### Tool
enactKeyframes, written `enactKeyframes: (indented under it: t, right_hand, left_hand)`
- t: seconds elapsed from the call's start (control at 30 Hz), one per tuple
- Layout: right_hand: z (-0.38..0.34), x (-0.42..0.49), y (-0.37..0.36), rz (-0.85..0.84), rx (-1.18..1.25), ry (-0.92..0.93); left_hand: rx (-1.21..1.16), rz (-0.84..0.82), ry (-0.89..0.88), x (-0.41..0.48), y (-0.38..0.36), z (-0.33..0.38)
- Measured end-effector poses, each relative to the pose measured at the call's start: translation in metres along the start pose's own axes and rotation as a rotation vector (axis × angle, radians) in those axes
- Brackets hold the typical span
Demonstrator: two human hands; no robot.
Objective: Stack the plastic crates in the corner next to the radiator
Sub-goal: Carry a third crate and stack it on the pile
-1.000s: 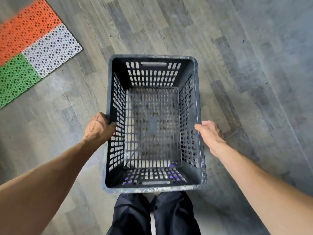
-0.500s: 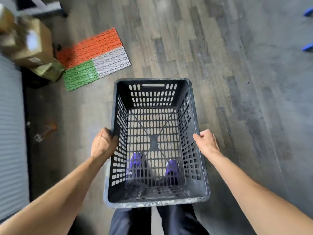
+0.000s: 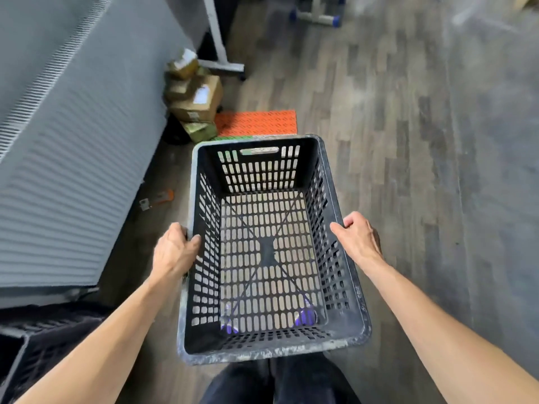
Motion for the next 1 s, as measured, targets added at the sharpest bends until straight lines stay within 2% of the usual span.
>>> enactKeyframes:
  t: [0.23,0.6,0.8,1.0]
  right_hand:
    - [-0.112,-0.066,-0.036,-0.022,-0.043,0.181]
    - [-0.258,-0.170,-0.126,-0.125,-0.137,0.478]
    - [-0.326,-0.219,-0.173,-0.221,-0.144,0.678]
    - [-0.381,-0.259,-0.218,-0.344,-0.186,0.846]
  left_hand:
    - [-0.066,0.158,0.064,-0.021,0.100,-0.081]
    - [-0.102,0.454,0.279,-0.087,0.238,-0.207]
    - [-0.152,0.602,0.467,-0.145,0.276,-0.253]
    - [-0.162,0.760,0.687,-0.197,0.284,-0.283]
Point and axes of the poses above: each hand's wrist, its own x-axis towards the middle knuckle, its own y-axis out of the back of the hand, z = x × y, the point moved 4 cm from there along x, towards the middle knuckle, and after that the axes turned 8 degrees about -y, right-handed, at the moved point
